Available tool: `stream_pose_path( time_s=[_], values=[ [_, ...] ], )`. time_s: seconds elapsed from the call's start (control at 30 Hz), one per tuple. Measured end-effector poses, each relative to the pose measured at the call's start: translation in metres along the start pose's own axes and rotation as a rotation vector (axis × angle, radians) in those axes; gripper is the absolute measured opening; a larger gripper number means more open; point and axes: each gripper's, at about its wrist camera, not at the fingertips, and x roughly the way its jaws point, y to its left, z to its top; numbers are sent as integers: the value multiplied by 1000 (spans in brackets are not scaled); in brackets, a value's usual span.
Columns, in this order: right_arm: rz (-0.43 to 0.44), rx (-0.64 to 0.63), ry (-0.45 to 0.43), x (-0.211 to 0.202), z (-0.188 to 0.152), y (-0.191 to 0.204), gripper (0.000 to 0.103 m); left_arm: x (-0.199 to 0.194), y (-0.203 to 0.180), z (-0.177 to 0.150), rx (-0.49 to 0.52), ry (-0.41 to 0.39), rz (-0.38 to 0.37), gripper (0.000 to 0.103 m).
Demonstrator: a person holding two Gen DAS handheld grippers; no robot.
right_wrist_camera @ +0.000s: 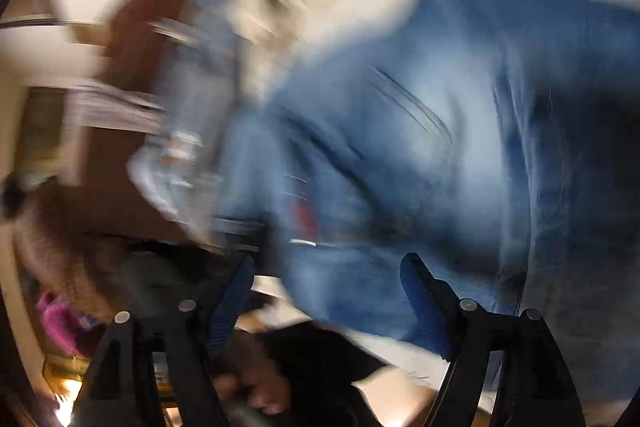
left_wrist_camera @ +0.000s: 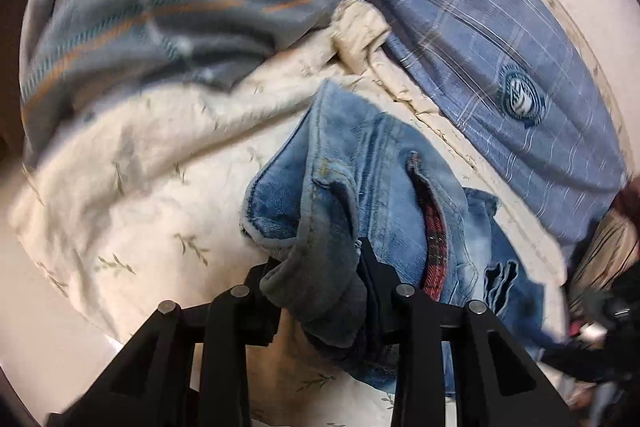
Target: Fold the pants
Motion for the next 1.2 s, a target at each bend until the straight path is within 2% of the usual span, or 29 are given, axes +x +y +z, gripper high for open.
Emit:
stream_pose_path(
  time_s=[0.1,0.23,0.37,0.47,0.53,0.6,0.67,0.7,0.73,0.77,0.8,0.83,0.87,0.93,0.97,1.0,1.07,1.13,1.17,1.2],
  values=[
    [-66,-64,-156,-58,-17,-13,79,-19,-33,0,126,-66,46,28],
    [-165,9,-334,-134,-47,-76,79,-49,-97,1,354,-166,75,27],
    [-162,134,-533,-215,-74,-135,79,-68,-180,-21,681,-241,87,27],
    [-135,230,-653,-248,-90,-172,79,-66,-250,-71,1051,-268,107,27],
    [-106,289,-696,-260,-95,-189,79,-55,-281,-108,1250,-234,109,28],
    [-98,315,-710,-262,-93,-197,79,-35,-301,-145,1410,-153,102,29],
    [-76,338,-710,-266,-95,-206,79,-2,-312,-180,1524,-2,99,33],
    [-61,350,-711,-267,-97,-209,79,13,-313,-191,1542,86,89,41],
    [-54,363,-712,-268,-98,-212,80,31,-313,-203,1553,220,72,47],
    [-49,368,-711,-265,-99,-214,80,41,-312,-211,1566,245,85,48],
    [-41,373,-708,-265,-101,-215,80,40,-312,-215,1590,188,99,55],
    [-38,376,-706,-266,-102,-216,82,36,-313,-213,1594,171,98,58],
    [-40,374,-702,-265,-104,-215,83,31,-315,-205,1558,197,66,59],
    [-46,356,-684,-264,-104,-214,83,14,-313,-182,1425,258,-27,63],
    [-59,339,-678,-263,-102,-211,83,0,-309,-165,1329,268,-103,66],
    [-71,322,-675,-262,-104,-207,83,-15,-301,-146,1231,253,-175,72],
    [-102,273,-664,-256,-102,-196,83,-36,-280,-116,1051,206,-262,81],
    [-135,214,-644,-249,-100,-184,83,-53,-239,-80,802,130,-354,90],
    [-127,177,-618,-243,-99,-175,83,-51,-222,-65,706,85,-349,91],
    [-108,147,-587,-235,-97,-166,83,-44,-197,-50,594,37,-271,91]
  ],
)
